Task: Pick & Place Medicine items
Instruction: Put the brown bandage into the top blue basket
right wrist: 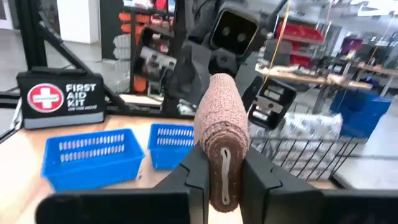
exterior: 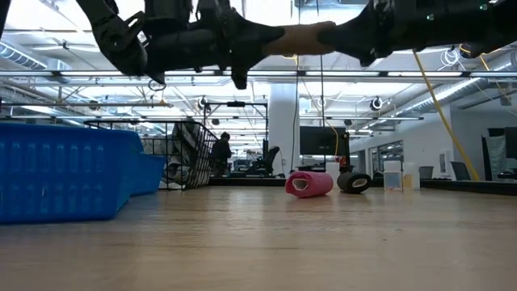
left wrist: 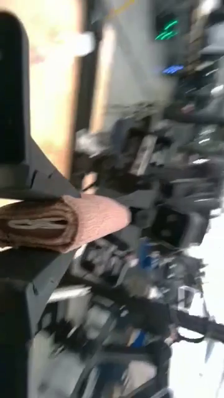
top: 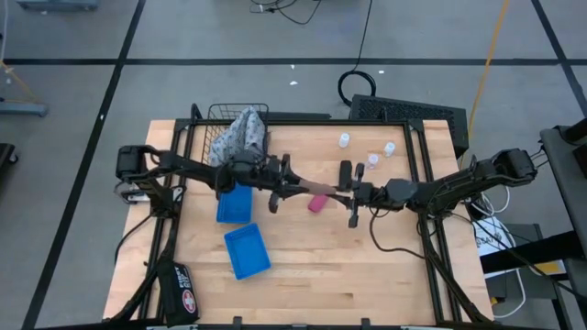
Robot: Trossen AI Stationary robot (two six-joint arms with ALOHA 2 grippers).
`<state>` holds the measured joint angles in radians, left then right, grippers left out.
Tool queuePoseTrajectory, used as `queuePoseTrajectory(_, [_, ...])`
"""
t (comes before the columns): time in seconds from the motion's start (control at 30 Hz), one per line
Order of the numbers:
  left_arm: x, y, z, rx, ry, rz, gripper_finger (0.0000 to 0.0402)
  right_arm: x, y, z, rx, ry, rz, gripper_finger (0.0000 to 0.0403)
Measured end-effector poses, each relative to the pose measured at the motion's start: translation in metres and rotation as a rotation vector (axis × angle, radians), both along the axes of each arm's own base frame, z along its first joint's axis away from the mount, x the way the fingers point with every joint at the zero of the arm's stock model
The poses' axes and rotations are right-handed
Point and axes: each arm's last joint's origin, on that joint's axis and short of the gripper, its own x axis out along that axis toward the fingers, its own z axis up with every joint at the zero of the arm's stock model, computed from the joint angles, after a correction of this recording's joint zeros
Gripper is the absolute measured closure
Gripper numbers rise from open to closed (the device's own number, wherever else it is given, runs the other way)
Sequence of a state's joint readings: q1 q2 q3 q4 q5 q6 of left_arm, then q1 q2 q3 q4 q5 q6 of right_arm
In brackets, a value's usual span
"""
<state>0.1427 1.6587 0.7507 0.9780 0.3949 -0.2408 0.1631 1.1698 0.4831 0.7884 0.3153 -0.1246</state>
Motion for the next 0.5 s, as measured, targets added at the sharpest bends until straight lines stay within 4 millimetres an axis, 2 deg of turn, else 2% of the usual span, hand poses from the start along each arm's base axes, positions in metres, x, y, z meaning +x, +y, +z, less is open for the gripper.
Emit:
queuePoseTrajectory(0.13, [-0.009,0.000,0.021,0.023,0.207,-0.002,0.0256,0.000,0.000,-0.004,0.024,0.038,-0.003,0.0369])
queuePoseTrajectory(0.27, [-0.015,-0.006,0.050,0.192,0.442,0.177,0.0207,0.000,-0.001,-0.006,0.022,0.061,-0.022,0.0369])
queuePoseTrajectory(0.37, [-0.014,-0.011,0.081,0.283,0.568,0.222,0.0169,0.000,0.000,-0.008,0.025,0.085,0.001,0.0369])
queuePoseTrajectory(0.43, [-0.006,-0.012,0.105,0.297,0.605,0.208,0.0144,0.000,-0.001,-0.011,0.038,0.110,-0.001,0.0369])
queuePoseTrajectory(0.5, [0.002,-0.015,0.120,0.310,0.668,0.185,0.0119,-0.001,-0.002,-0.012,0.045,0.126,-0.004,0.0369])
